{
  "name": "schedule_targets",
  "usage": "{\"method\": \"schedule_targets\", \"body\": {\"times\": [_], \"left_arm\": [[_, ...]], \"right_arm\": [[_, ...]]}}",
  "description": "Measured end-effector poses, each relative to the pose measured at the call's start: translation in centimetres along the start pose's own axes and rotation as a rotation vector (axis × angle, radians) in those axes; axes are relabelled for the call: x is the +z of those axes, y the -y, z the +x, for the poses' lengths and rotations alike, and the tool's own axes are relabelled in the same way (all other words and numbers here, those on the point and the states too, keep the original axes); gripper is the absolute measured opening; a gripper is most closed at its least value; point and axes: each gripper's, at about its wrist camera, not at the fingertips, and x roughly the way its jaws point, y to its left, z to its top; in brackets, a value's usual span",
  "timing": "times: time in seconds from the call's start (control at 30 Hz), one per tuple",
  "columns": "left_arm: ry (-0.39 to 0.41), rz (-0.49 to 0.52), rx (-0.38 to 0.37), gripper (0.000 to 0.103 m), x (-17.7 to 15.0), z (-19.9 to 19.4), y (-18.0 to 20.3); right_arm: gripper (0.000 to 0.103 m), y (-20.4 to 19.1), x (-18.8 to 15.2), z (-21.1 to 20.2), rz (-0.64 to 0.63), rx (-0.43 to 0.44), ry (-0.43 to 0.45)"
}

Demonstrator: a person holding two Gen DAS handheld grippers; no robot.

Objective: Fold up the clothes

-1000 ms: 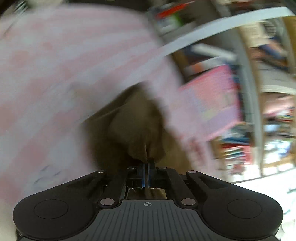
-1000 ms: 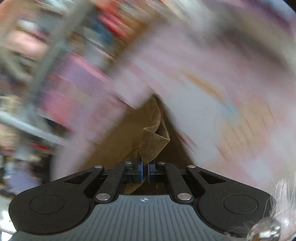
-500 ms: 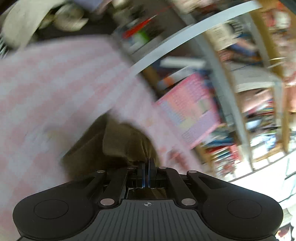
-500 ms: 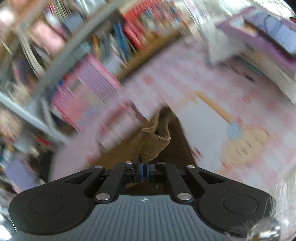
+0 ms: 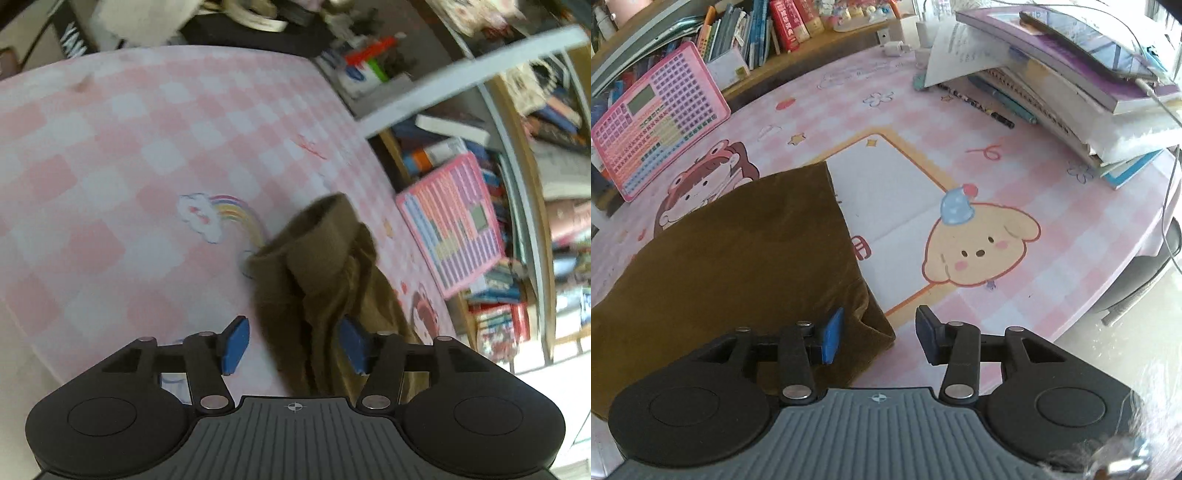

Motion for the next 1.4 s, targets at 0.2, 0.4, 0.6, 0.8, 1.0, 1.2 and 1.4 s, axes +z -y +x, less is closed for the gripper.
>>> {"method": "schedule_targets", "body": {"times": [0.2, 0.4, 0.6, 0.8, 1.0, 1.2, 1.4], "left_arm": [[0.021, -0.102, -0.031, 0.056, 0.2, 1.9, -0.4], [0.001, -0.095, -0.093, 0.014, 0.2, 3.7, 1.7], [0.152, 0.358, -0.312, 0.0, 0.5, -1.8, 9.2], [0.129, 0.166, -0.092, 0.0, 3.0, -0.2, 2.8], [0.101, 0.128, -0.085, 0.0, 1.9, -0.4, 1.4], [0.047, 0.143, -0.074, 0.003, 0.2, -0.6, 1.0], [0.039, 0.143, -0.053, 0.003, -1.1, -1.4, 0.8]], "right_arm": [[0.03, -1.1, -1.2, 0.8, -0.041, -0.016, -0.01], [0.017, -2.5, -1.7, 1.4, -0.138, -0.044, 0.044], [0.017, -4.0, 0.7, 3.0, -0.166, -0.065, 0.08], [0.017, -5.9, 2.2, 4.7, -0.226, -0.076, 0.103], [0.017, -7.3, 2.4, 5.3, -0.279, -0.091, 0.107], [0.016, -9.0, 1.8, 5.1, -0.333, -0.054, 0.108], [0.013, -8.6, 3.3, 0.8, -0.244, 0.069, 0.225]]}}
